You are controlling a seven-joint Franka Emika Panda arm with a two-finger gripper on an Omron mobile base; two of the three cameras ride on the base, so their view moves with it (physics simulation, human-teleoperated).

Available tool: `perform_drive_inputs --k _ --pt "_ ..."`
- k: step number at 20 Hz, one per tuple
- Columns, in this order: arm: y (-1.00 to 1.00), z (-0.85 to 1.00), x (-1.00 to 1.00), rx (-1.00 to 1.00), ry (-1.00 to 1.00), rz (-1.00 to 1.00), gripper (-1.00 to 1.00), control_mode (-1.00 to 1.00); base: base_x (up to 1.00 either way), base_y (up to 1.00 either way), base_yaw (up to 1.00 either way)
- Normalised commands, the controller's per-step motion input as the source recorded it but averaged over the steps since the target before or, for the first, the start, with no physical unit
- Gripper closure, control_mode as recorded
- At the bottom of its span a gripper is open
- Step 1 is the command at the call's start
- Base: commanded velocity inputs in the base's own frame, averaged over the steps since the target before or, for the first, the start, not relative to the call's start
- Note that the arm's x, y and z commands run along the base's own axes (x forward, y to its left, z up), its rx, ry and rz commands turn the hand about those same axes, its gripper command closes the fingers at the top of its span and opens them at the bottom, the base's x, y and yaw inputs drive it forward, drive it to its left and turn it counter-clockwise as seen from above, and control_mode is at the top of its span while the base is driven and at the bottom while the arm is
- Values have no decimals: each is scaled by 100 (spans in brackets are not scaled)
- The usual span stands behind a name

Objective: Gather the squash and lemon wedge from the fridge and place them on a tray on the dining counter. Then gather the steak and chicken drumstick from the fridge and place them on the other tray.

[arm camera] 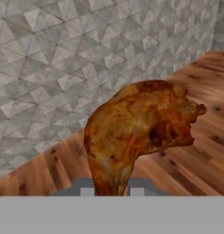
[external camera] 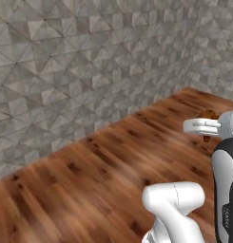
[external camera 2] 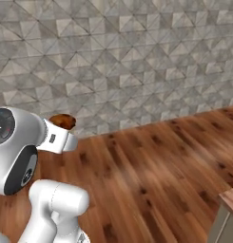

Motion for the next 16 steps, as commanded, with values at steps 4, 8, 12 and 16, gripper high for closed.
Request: perform_drive_inputs --k 4,8,12,16 --pt "0 0 0 0 0 0 100 100 88 2 -39" --pt "0 0 0 0 0 0 100 100 82 0 -42" --pt "0 0 0 0 0 0 100 100 71 3 -46" --pt "0 0 0 0 0 0 100 100 59 23 -50"
